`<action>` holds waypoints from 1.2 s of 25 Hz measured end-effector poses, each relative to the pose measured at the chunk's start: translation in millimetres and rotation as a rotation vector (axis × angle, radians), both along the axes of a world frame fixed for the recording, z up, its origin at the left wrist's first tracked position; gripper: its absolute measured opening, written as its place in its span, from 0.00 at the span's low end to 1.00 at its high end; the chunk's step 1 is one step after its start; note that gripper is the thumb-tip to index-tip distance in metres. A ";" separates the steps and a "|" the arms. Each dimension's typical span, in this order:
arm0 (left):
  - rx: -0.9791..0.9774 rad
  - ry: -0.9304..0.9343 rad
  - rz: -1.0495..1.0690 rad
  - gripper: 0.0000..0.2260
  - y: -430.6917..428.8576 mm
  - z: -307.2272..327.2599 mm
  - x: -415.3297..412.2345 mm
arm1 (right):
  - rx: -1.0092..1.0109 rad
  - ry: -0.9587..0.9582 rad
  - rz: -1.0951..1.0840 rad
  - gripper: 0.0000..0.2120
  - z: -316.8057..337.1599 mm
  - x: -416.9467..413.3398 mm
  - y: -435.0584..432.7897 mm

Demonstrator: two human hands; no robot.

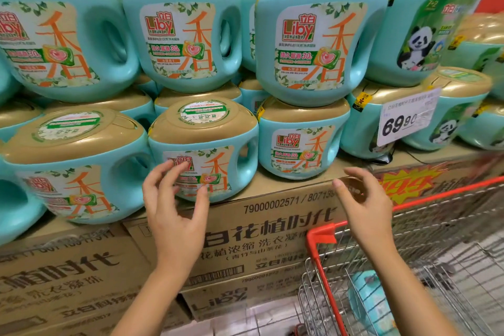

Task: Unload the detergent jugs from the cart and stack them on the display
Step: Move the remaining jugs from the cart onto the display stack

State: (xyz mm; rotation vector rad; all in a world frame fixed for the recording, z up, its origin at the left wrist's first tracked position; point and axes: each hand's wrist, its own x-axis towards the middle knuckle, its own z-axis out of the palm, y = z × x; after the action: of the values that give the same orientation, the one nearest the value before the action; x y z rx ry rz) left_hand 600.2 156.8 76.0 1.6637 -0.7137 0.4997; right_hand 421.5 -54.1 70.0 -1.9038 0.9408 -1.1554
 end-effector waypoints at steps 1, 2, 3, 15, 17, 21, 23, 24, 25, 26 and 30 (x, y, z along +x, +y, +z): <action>-0.013 0.020 -0.046 0.17 3.4 -2.9 -8.2 | 0.041 -0.014 -0.015 0.09 -5.7 -13.7 7.9; -0.006 0.059 -0.100 0.13 5.7 -5.8 -17.0 | 0.088 -0.028 -0.027 0.07 -12.2 -27.1 16.4; 0.014 0.133 -0.167 0.12 7.2 -10.0 -26.8 | 0.146 -0.046 -0.041 0.07 -20.5 -40.0 24.3; 0.351 0.656 -0.728 0.11 -12.7 -65.3 -230.2 | 0.504 -0.072 -0.077 0.08 -82.1 -261.8 75.9; 0.333 0.677 -0.736 0.12 -21.3 -71.2 -279.4 | 0.511 -0.075 -0.063 0.10 -79.2 -304.8 72.6; 0.283 0.732 -0.774 0.12 -42.3 -75.8 -361.5 | 0.551 -0.039 -0.036 0.10 -71.7 -379.5 61.1; 0.297 0.734 -0.775 0.11 -55.8 -73.9 -385.6 | 0.554 -0.037 -0.049 0.09 -68.0 -406.4 49.9; 0.313 0.736 -0.775 0.10 -64.3 -72.2 -395.5 | 0.541 -0.022 -0.046 0.08 -65.7 -417.6 43.6; 0.322 0.742 -0.777 0.10 -73.2 -70.5 -402.0 | 0.528 -0.002 -0.040 0.07 -63.6 -425.0 37.2; 0.329 0.746 -0.780 0.09 -82.6 -69.7 -406.2 | 0.522 0.015 -0.036 0.07 -62.4 -429.6 29.7; 0.281 0.789 -0.761 0.09 -133.5 -73.2 -417.0 | 0.489 0.106 -0.024 0.10 -64.6 -427.0 -21.8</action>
State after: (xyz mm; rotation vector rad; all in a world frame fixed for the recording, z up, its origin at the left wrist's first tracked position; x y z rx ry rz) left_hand 183.2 23.3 2.8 1.5138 -0.7532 -0.7893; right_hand -5.5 -76.0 5.4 -1.5661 1.1821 -0.7524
